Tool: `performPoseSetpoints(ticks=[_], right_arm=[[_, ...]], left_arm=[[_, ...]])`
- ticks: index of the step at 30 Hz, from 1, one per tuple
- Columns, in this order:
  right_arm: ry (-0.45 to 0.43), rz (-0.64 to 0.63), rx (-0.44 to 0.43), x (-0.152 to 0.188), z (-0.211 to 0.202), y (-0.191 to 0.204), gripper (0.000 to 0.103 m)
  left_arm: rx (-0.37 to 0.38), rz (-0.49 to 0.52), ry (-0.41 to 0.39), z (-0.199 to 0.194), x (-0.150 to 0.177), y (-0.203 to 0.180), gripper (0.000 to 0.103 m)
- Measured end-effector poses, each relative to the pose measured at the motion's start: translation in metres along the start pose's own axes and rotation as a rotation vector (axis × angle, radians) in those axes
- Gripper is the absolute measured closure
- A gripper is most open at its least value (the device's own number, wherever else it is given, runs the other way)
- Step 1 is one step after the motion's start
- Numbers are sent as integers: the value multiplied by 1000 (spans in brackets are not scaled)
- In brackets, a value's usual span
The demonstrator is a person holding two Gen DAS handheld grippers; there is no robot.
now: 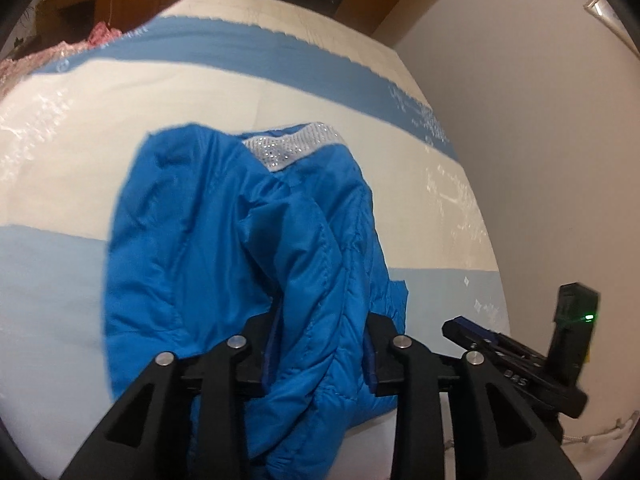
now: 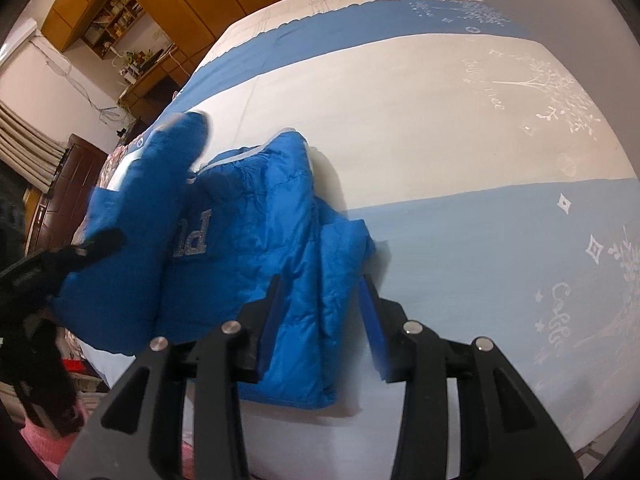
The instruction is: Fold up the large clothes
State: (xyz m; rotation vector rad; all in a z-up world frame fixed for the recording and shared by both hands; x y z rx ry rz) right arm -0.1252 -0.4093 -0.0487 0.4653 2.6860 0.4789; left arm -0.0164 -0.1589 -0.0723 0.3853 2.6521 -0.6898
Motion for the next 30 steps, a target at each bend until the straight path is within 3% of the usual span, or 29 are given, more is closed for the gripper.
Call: performPoseSetpoints(ticks=[6,14,21,26,30], right_arm=[[40,-20,-7,-1,13,-5,63],[85,-34,-22,-1,30,-1,63],[90,-82,16,-11,30,22,57],[64,-126,78,-15,21,39,47],[42,-151,110,-16,11,55,36]], left_arm=[[28,-9,52,47,21,0,64],[36,-4,58,64,38,8,60],[65,30,48,23,32,-10,57],[150,46,4,-30,28,-24,56],[63,58,-71,-64,19,-9,55]])
Point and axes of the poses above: each gripper's, at about its wrist camera, not at the fingertips, and z roughly the way its jaws point, y to its left, x to its underside, the point moved 2 cm from there along z, roughly the way its jaws point, and after that the axes turned 7 degrees about z, right-handed, at the moved point
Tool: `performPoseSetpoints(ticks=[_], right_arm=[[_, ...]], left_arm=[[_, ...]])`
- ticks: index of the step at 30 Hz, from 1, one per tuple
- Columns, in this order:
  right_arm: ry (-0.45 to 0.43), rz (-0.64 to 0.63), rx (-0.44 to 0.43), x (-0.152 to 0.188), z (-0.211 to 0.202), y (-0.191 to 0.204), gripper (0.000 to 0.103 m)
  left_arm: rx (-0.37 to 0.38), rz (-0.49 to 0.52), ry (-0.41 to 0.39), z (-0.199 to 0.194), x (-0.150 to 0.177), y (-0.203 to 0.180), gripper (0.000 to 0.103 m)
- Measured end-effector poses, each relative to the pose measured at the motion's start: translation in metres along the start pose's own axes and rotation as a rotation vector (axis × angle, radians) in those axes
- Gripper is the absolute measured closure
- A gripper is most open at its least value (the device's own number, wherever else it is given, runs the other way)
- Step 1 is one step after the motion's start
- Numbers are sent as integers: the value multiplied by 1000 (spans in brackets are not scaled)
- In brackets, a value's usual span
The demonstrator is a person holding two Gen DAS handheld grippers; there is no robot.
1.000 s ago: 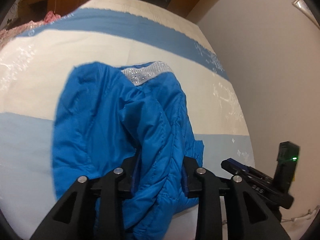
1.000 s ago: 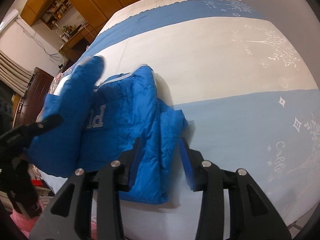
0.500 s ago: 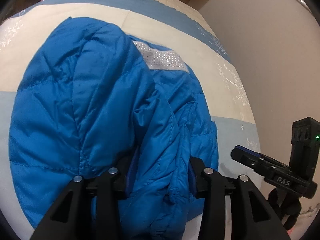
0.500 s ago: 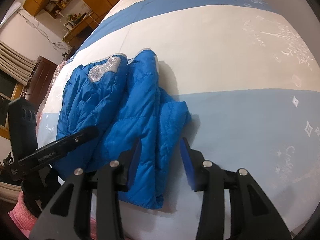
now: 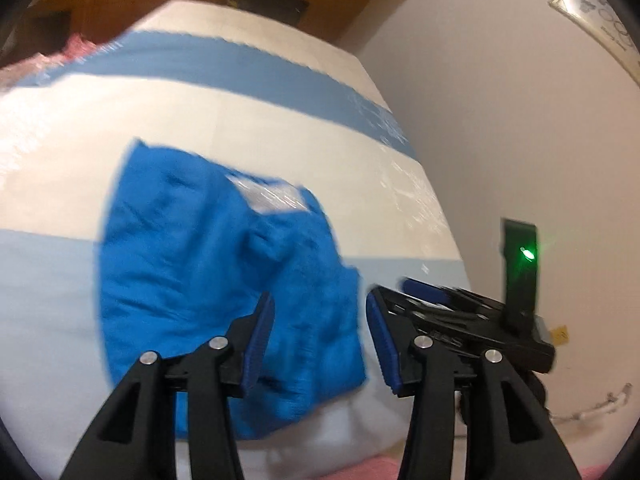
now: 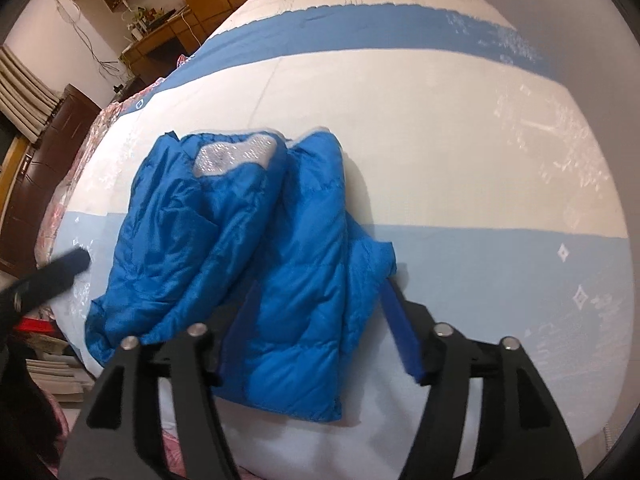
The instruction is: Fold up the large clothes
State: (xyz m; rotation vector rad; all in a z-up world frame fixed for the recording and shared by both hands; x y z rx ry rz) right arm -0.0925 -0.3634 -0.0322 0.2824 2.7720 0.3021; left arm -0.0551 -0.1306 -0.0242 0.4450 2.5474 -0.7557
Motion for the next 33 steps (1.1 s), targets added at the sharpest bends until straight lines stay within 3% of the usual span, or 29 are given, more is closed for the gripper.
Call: performPoseSetpoints(ticks=[1,4,7,10,13,18,25,28,30,32,33], right_arm=[[-3,-5,-1,0,-2,4,33],[3,-18,-20,-3,-5,18,24],[23,-33,-46,-2,-4,35,20],[55,-38,-59,-2,0,53,14],[106,-19,-93,-4,10,67,13],[228,47,-96,-2,39,79,12],[274,99,-77,-3,69,91,12],[273,135,-87,-2,84,91,29],[239,164,-120,-3,88,88,47],[207,152,-122,-5,82,88,79],[193,138,-138,-6,76,89,84]], left_arm=[[-29,-6,-5,-1,-2,6,55],[-216,-51,21,3,-6,51,55],[-247,-100,50,9,-3,76,55],[-334,-86,59,11,-1,94,55],[-376,-57,73,15,2,102,55],[-370,-28,115,30,14,110,55],[-353,-8,115,37,16,116,50],[-344,-5,120,35,16,118,49],[-344,-4,126,34,16,121,49],[-342,-9,130,33,16,124,49],[-336,-14,131,33,16,126,49]])
Point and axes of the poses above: each gripper's, at about its wrist camera, not at the fingertips, and z roughly the way its jaws point, y to its left, x to its underside, the point moved 2 cm from there along z, roughly the way its jaws point, and after that the axes turned 7 degrees about z, right-handed, at the moved point
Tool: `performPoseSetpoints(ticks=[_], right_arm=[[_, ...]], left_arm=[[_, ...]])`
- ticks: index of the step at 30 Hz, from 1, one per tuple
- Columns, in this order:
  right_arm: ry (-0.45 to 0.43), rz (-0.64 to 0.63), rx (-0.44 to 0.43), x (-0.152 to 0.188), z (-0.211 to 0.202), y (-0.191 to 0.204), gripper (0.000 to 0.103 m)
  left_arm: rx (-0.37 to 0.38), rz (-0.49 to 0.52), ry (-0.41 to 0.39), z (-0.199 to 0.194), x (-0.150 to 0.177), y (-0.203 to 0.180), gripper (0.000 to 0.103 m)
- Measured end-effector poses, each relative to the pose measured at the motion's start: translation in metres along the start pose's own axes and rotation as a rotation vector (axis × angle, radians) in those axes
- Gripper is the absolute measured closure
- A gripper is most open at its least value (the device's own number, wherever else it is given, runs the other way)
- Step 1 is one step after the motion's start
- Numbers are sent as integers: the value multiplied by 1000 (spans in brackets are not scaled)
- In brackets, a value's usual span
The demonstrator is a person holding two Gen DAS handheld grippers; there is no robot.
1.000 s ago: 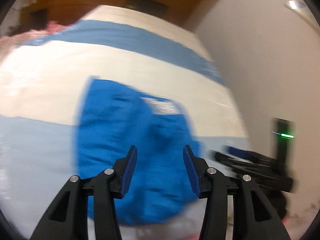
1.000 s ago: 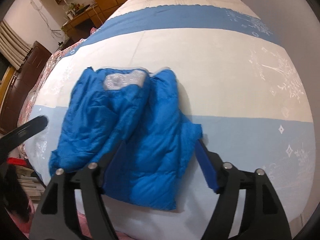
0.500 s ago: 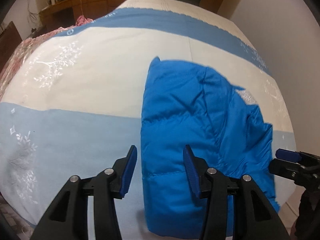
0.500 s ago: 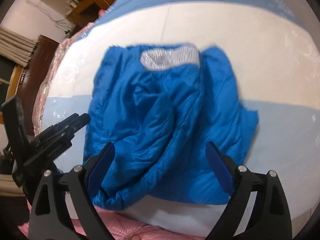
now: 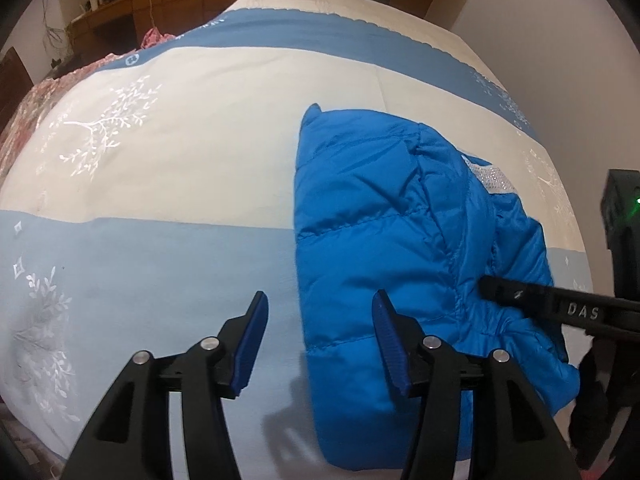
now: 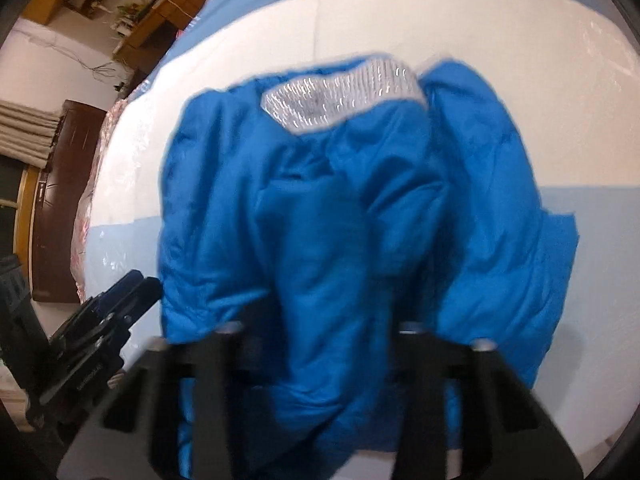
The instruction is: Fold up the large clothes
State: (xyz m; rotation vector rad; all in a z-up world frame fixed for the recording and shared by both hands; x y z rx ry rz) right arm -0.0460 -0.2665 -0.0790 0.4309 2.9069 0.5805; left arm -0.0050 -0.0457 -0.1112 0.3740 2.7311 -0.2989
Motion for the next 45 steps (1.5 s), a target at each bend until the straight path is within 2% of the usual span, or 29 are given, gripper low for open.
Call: performPoseSetpoints(ticks=[2,7,9,12,14,19,21,24,27,30,32,34,35,37,40,42,44,45], right_arm=[[-48,-53,-27,2,-19,8,91],[-174,-134,-81,10,-82,17,92],[-212,-148,-77,13,-104,11,92],[-212,-105,-87,15,-114,-14,92],[-200,-54,-94,17,-107,-29,91],[-129,91,-111,18,-67,-100,86],[-112,133,-142,22,-50,-125,81],[-113,195,-243,31,-27,-153,79],[-120,220,-287,37,-15,-161,77],[-111,199,-251,32,-15,-155,76],[-101,183,-194,26,-26,-143,72],[-137,123,-62,23,-43,-120,67],[-182,53,65,25,-59,-101,67],[-254,-51,180,31,-80,-74,67],[-284,-114,146,38,-98,-40,68],[-255,-186,120,42,-90,-15,71],[-213,-225,154,42,-74,-12,81],[-193,-220,178,45,-65,-14,81]], left_arm=[[12,-7,-2,-2,-2,2,49],[70,-12,-44,-18,-11,-5,49],[105,3,-68,-27,-15,-15,49],[166,33,-82,-31,-21,-36,49],[180,62,-76,-25,-23,-52,49],[185,138,-32,6,-18,-83,49],[194,157,-13,20,-14,-91,47],[183,198,-15,33,-8,-99,44],[184,194,-6,50,-3,-96,42],[181,181,0,56,-4,-94,42],[180,165,17,51,-7,-92,43],[196,135,31,44,-12,-89,49],[209,107,28,35,-13,-84,50],[164,88,8,16,-13,-76,50],[105,83,-21,-1,-9,-74,50],[93,71,-25,-6,-2,-76,50],[97,75,-22,-4,6,-79,50],[101,82,-21,-3,12,-81,50]])
Point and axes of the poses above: each gripper's, at about its wrist camera, not at the fingertips, and z roughly the way its jaws point, y to its left, x to its underside, the point moved 2 cm from there along z, roughly the way its jaws point, and after that the axes turned 7 degrees about z, right-handed, at the moved point
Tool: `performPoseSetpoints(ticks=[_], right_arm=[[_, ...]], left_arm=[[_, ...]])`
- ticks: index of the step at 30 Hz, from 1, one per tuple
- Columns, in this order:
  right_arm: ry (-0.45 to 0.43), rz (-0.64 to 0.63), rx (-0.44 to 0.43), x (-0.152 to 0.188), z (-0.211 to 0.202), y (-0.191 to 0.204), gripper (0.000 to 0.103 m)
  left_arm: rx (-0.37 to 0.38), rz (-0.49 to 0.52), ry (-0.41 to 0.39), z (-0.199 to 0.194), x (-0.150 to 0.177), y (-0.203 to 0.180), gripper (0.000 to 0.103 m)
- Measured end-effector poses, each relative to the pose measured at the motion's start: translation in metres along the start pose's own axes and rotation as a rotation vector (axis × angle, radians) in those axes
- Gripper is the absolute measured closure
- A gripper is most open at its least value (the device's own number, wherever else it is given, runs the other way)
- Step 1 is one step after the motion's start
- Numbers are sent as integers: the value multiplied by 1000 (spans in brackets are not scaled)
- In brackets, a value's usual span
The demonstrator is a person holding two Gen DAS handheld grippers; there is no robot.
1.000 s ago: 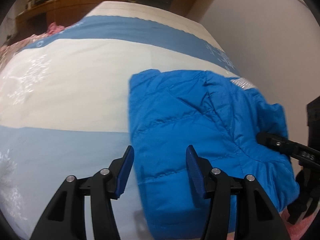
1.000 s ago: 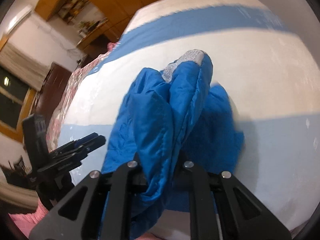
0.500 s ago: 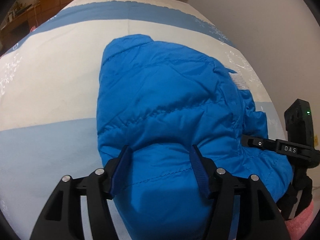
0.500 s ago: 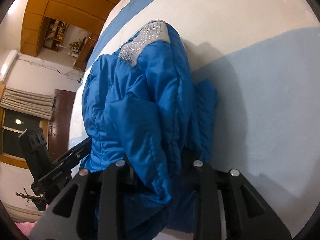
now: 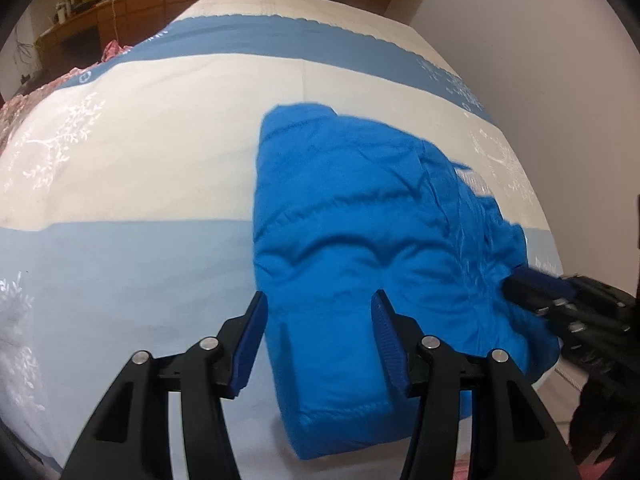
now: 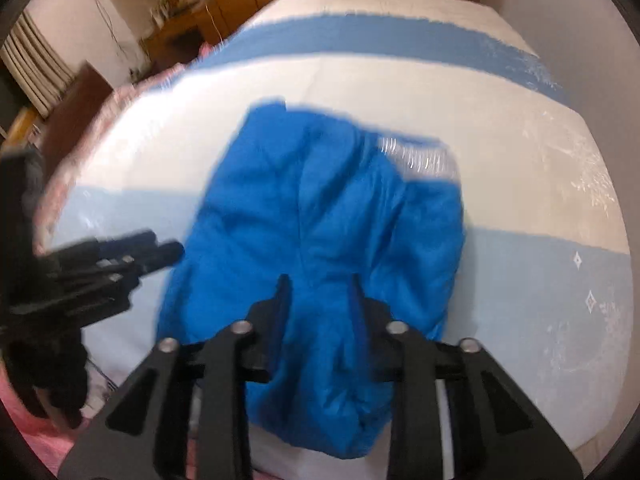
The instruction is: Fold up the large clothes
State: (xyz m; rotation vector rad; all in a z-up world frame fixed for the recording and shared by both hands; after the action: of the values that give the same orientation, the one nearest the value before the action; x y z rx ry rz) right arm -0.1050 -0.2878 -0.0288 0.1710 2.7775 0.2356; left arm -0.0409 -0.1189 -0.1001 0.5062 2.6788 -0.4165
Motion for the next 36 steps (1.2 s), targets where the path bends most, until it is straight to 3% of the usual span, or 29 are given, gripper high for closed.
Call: performPoseSetpoints(ticks=[6,11,15,19,24,28,30,32,36], right_arm=[[61,103,-33,35,26,-35,83],[18,164,-54,56,50,-42,83],[10,147,-48,60,55,-40,83],[48,186,-130,41,30,-52,78],[-64,130,-147,-17,2,-46,76],[-96,129,-158,-66,22,-32,76],[-101,124,-101,-81,44,-27,76],[-97,149,-46,-84,61,-39,77],[-80,242,-104,-72,94,-68,77]], left_arm=[[57,57,16,20,21,-15,48],[46,122,33,37,30,-24,46],[64,104,52,44,26,-20,45],[121,40,69,32,8,-10,48],[162,-11,-14,18,-47,7,49],[160,-28,-21,39,-91,10,49],[159,-29,-14,52,-101,8,49],[150,-26,-1,69,-107,6,49],[155,-16,33,98,-100,6,49]])
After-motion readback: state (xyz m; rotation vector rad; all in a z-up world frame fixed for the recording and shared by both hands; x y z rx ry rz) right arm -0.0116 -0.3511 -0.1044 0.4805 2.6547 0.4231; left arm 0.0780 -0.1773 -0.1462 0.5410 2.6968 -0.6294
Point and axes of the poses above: each gripper's, at about its wrist camera, not at the fingertips, and z roughly the way its jaws point, y to its left, x to its underside, the point moved 2 cm from there along z, roughly the way its jaws point, and after that the axes turned 7 degrees about z, right-handed, at the moved point
